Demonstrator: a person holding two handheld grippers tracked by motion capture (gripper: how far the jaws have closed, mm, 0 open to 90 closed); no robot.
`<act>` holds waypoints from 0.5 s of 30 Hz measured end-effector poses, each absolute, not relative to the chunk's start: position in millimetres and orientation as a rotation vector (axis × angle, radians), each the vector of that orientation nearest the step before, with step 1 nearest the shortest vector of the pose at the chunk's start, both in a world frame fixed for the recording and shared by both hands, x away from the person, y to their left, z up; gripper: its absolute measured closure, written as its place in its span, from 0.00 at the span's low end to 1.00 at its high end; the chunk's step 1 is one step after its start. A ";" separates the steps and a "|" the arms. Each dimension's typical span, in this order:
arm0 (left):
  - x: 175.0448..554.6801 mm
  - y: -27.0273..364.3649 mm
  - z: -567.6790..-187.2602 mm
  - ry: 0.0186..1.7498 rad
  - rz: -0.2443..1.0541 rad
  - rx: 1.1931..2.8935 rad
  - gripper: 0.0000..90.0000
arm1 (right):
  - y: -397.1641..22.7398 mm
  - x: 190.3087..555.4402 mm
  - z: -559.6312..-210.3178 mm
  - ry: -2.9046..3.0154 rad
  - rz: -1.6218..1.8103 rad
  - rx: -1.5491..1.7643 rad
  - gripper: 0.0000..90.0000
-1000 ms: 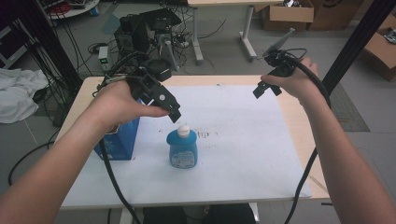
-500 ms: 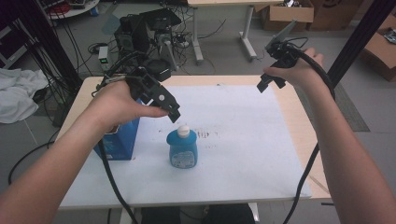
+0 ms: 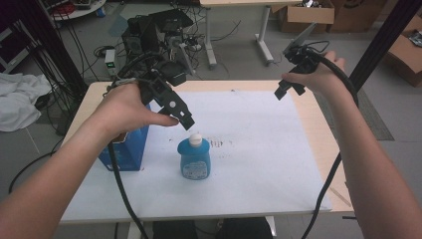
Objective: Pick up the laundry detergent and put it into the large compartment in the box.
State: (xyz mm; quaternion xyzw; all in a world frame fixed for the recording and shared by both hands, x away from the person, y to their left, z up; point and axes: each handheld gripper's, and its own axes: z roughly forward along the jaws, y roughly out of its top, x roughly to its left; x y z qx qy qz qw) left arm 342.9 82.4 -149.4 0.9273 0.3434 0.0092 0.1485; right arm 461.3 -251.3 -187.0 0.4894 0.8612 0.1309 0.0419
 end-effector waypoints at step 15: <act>338.6 71.4 -169.5 0.636 0.078 2.844 0.00 | -249.4 463.8 -194.7 2.657 0.419 1.464 0.20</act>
